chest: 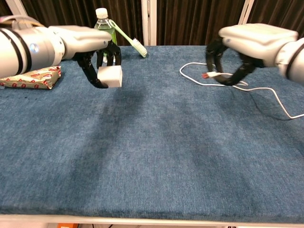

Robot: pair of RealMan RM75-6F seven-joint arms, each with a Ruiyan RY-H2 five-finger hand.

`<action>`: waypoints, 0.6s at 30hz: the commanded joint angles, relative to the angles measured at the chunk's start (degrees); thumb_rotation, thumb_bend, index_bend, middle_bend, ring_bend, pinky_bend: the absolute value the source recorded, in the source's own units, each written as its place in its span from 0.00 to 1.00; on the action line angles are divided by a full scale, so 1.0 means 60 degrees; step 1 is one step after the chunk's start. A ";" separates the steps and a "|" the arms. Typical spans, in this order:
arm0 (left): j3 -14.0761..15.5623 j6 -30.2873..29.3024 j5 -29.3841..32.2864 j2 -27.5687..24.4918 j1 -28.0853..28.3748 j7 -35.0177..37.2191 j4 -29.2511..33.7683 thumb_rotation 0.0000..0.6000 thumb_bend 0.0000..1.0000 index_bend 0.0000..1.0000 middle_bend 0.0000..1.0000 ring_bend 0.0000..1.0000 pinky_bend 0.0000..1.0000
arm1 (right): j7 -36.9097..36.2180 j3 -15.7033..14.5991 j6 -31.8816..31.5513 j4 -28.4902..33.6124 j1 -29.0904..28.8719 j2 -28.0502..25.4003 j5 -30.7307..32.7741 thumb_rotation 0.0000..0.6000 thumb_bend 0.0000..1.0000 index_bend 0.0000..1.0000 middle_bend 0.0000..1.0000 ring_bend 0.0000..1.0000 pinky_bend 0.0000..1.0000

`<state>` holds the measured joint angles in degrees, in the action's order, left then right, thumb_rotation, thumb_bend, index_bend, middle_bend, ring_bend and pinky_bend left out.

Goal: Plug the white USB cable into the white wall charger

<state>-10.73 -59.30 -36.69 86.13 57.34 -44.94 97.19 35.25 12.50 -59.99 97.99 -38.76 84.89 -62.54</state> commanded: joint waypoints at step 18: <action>-0.0857 -0.1743 0.3226 0.0952 0.1816 -0.2509 0.0707 1.00 0.24 0.48 0.51 0.42 0.20 | 0.2222 0.1290 -0.1321 -0.0302 -0.1965 0.2412 0.3604 1.00 0.56 0.70 0.56 0.32 0.01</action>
<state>-15.66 -69.67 -17.56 91.68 68.03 -59.94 101.38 48.52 20.18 -67.88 96.22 -50.51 99.31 -40.95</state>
